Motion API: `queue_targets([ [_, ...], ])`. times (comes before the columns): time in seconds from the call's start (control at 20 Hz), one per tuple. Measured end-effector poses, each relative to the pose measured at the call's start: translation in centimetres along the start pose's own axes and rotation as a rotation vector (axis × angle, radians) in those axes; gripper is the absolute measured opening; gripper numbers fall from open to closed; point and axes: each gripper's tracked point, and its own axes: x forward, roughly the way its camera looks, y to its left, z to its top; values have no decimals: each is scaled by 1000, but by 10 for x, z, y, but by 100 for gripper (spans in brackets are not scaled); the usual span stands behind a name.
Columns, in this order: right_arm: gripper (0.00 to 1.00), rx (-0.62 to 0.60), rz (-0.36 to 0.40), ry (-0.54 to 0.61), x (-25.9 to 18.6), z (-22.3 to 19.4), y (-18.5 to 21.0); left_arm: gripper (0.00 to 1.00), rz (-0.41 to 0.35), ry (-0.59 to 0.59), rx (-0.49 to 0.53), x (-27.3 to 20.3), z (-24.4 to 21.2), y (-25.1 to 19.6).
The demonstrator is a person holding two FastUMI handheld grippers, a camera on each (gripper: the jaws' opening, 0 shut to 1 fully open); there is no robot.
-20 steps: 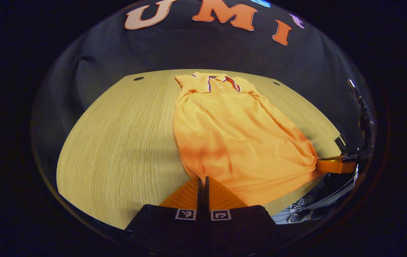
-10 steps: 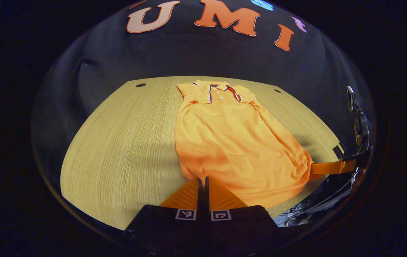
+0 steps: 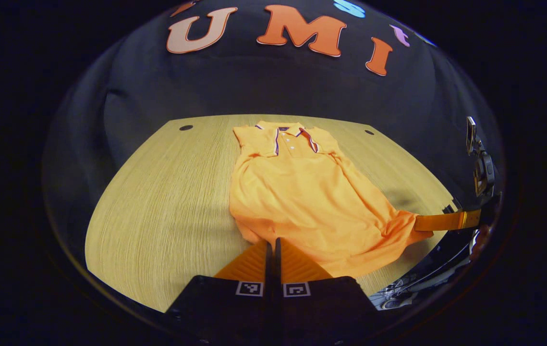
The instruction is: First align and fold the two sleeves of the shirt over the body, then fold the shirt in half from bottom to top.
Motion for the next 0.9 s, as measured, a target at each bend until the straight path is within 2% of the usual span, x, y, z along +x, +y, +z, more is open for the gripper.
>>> queue_targets([
  [0.25, 4, 0, 73, -35, -6, 31, 11, 1, 11, -70, -6, -6, 36, -6],
  [0.55, 4, -44, 91, -68, -11, 71, 19, 1, 37, -119, -38, 0, 83, 7],
  [0.9, 4, -7, 81, -133, 24, 137, 38, 1, -3, -158, -29, 40, 149, 27],
])
